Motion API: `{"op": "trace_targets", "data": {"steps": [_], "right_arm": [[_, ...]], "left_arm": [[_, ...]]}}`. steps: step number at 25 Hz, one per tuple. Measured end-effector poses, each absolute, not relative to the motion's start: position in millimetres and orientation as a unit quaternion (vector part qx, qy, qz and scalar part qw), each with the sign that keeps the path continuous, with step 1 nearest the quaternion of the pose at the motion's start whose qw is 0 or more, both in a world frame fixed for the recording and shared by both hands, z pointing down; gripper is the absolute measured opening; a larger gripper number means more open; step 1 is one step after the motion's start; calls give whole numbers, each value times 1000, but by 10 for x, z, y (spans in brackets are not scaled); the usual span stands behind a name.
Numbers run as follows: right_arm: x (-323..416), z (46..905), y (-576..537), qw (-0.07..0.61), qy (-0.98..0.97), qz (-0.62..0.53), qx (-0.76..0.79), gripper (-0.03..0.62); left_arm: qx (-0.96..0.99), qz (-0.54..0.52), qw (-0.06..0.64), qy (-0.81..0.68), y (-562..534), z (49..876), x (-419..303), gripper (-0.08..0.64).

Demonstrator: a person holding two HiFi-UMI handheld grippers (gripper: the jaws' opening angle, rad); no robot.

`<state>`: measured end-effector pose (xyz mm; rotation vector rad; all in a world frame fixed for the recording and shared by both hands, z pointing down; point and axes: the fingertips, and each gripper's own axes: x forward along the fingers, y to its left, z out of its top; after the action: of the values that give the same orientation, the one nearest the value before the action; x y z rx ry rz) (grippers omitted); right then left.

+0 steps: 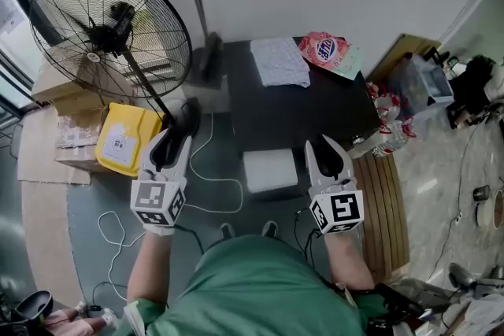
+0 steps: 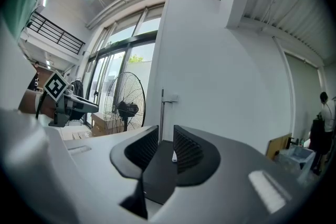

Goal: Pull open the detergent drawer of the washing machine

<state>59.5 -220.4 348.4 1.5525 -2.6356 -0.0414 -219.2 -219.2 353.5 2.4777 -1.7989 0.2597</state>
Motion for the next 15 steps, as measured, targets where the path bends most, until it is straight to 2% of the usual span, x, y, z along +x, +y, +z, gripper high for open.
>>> {"op": "trace_targets", "data": {"steps": [15], "right_arm": [[589,3459,-2094,40,-863,-26,504,89]], "left_arm": [[807,83,39,-584,-2107,3547,-2197,169]]}}
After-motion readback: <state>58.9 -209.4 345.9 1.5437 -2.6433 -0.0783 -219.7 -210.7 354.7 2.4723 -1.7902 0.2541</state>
